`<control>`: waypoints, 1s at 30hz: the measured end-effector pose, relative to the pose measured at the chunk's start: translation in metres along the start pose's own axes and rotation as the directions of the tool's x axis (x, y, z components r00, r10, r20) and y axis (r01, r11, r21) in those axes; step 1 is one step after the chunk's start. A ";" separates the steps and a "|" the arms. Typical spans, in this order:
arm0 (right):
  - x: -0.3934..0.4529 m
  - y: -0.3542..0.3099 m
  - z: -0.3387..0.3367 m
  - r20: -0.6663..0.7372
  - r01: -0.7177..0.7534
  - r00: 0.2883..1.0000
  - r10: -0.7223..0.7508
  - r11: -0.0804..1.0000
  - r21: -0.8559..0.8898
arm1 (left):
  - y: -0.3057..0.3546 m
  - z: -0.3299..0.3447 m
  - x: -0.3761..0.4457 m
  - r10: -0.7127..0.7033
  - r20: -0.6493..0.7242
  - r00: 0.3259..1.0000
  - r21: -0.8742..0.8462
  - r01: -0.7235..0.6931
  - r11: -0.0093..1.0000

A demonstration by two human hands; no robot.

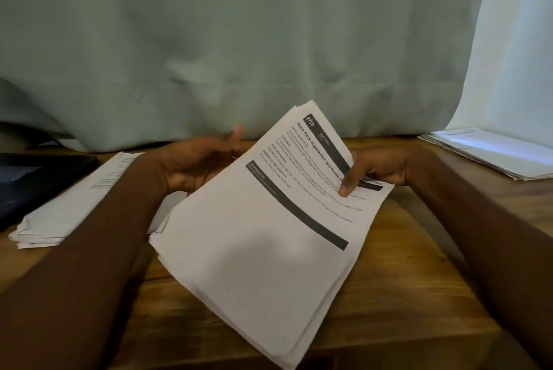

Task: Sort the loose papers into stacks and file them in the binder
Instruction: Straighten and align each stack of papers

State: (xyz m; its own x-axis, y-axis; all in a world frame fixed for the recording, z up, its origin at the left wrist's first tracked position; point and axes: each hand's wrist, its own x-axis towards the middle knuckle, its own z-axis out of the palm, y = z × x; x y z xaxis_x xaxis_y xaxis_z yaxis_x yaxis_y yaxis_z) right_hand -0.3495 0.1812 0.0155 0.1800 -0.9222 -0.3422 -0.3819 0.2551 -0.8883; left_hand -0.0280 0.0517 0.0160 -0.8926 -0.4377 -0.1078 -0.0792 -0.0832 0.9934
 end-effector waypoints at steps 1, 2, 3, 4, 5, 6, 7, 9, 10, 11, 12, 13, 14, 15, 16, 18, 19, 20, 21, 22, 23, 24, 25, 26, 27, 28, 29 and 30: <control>-0.001 0.001 0.001 -0.008 0.013 1.000 -0.013 1.000 -0.020 | -0.001 0.004 0.003 0.000 0.009 1.000 0.130 -0.001 0.991; -0.001 0.001 0.002 -0.023 0.032 0.999 -0.033 0.999 -0.037 | -0.001 0.009 0.006 0.022 0.016 1.000 0.285 -0.026 0.958; -0.002 0.001 0.002 -0.038 0.055 0.998 -0.057 0.997 -0.044 | 0.000 0.015 0.009 0.057 0.017 0.998 0.414 -0.059 0.908; -0.002 0.001 0.001 -0.049 0.082 0.995 -0.084 0.996 -0.039 | 0.001 0.019 0.011 0.089 0.011 0.996 0.483 -0.084 0.871; -0.002 0.002 -0.002 -0.054 0.110 0.992 -0.111 0.994 -0.012 | 0.000 0.018 0.013 0.110 -0.003 0.994 0.494 -0.094 0.864; -0.002 0.001 -0.003 -0.052 0.139 0.989 -0.137 0.990 0.035 | -0.001 0.017 0.015 0.134 -0.025 0.991 0.473 -0.106 0.874; -0.001 0.001 -0.005 -0.069 0.167 0.985 -0.160 0.979 0.114 | -0.003 0.014 0.016 0.170 -0.057 0.984 0.443 -0.128 0.887; 0.004 -0.002 -0.005 -0.195 0.258 0.960 -0.203 0.910 0.323 | -0.007 0.004 0.021 0.240 -0.143 0.960 0.396 -0.167 0.903; 0.008 -0.004 -0.004 -0.273 0.326 0.936 -0.223 0.842 0.431 | -0.008 0.000 0.022 0.265 -0.195 0.944 0.386 -0.174 0.906; 0.012 -0.005 -0.003 -0.347 0.395 0.908 -0.234 0.753 0.527 | -0.008 -0.001 0.025 0.284 -0.242 0.928 0.367 -0.183 0.912; 0.016 -0.006 0.000 -0.405 0.452 0.883 -0.238 0.667 0.593 | -0.008 -0.001 0.027 0.303 -0.297 0.905 0.338 -0.197 0.920; 0.021 -0.008 0.003 -0.440 0.485 0.866 -0.235 0.608 0.629 | -0.008 -0.001 0.030 0.323 -0.361 0.875 0.301 -0.219 0.928; 0.025 -0.008 0.007 -0.453 0.493 0.862 -0.228 0.584 0.644 | -0.009 0.003 0.033 0.337 -0.416 0.844 0.247 -0.252 0.936; 0.029 -0.009 0.013 -0.441 0.480 0.869 -0.224 0.596 0.644 | -0.010 0.008 0.037 0.342 -0.466 0.816 0.185 -0.288 0.940; 0.032 -0.009 0.021 -0.415 0.455 0.882 -0.221 0.628 0.632 | -0.012 0.015 0.040 0.342 -0.495 0.799 0.139 -0.316 0.939; 0.039 -0.008 0.032 -0.403 0.451 0.880 -0.250 0.706 0.547 | -0.015 0.026 0.044 0.382 -0.518 0.765 0.153 -0.356 0.922; 0.041 -0.009 0.036 -0.468 0.508 0.835 -0.289 0.730 0.456 | -0.014 0.029 0.044 0.424 -0.531 0.734 0.207 -0.372 0.905; 0.041 -0.013 0.038 -0.576 0.588 0.745 -0.337 0.739 0.328 | -0.011 0.032 0.043 0.479 -0.543 0.690 0.276 -0.391 0.878; 0.038 -0.019 0.040 -0.678 0.657 0.623 -0.390 0.731 0.184 | -0.006 0.034 0.041 0.542 -0.551 0.635 0.348 -0.415 0.840; 0.033 -0.025 0.042 -0.741 0.711 0.502 -0.446 0.701 0.059 | 0.000 0.037 0.038 0.610 -0.547 0.573 0.420 -0.443 0.792; 0.028 -0.031 0.044 -0.771 0.752 0.397 -0.498 0.659 -0.038 | 0.005 0.041 0.034 0.678 -0.530 0.510 0.488 -0.470 0.735; 0.023 -0.036 0.046 -0.782 0.781 0.313 -0.538 0.615 -0.111 | 0.011 0.045 0.031 0.730 -0.510 0.454 0.544 -0.487 0.683; 0.019 -0.040 0.048 -0.789 0.802 0.257 -0.558 0.579 -0.148 | 0.015 0.048 0.029 0.762 -0.501 0.410 0.577 -0.498 0.647; 0.016 -0.044 0.051 -0.790 0.823 0.237 -0.566 0.549 -0.146 | 0.017 0.052 0.027 0.776 -0.503 0.381 0.592 -0.503 0.630; 0.016 -0.046 0.054 -0.784 0.835 0.249 -0.568 0.537 -0.124 | 0.018 0.055 0.028 0.777 -0.512 0.365 0.593 -0.505 0.628; 0.018 -0.046 0.057 -0.773 0.825 0.278 -0.570 0.554 -0.111 | 0.017 0.057 0.029 0.771 -0.523 0.363 0.590 -0.499 0.635; 0.022 -0.045 0.060 -0.764 0.791 0.312 -0.564 0.600 -0.119 | 0.015 0.059 0.032 0.757 -0.539 0.369 0.588 -0.479 0.652; 0.027 -0.043 0.062 -0.763 0.741 0.341 -0.550 0.657 -0.142 | 0.011 0.060 0.035 0.737 -0.560 0.379 0.588 -0.444 0.676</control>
State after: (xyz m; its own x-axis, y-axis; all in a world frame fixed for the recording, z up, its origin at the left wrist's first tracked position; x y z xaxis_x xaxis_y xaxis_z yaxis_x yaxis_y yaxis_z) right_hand -0.2719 0.1638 0.0252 -0.4199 -0.6763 0.6052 -0.2463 -0.5569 -0.7932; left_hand -0.0869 0.0886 0.0252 -0.1485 -0.7285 0.6687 0.0819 0.6648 0.7425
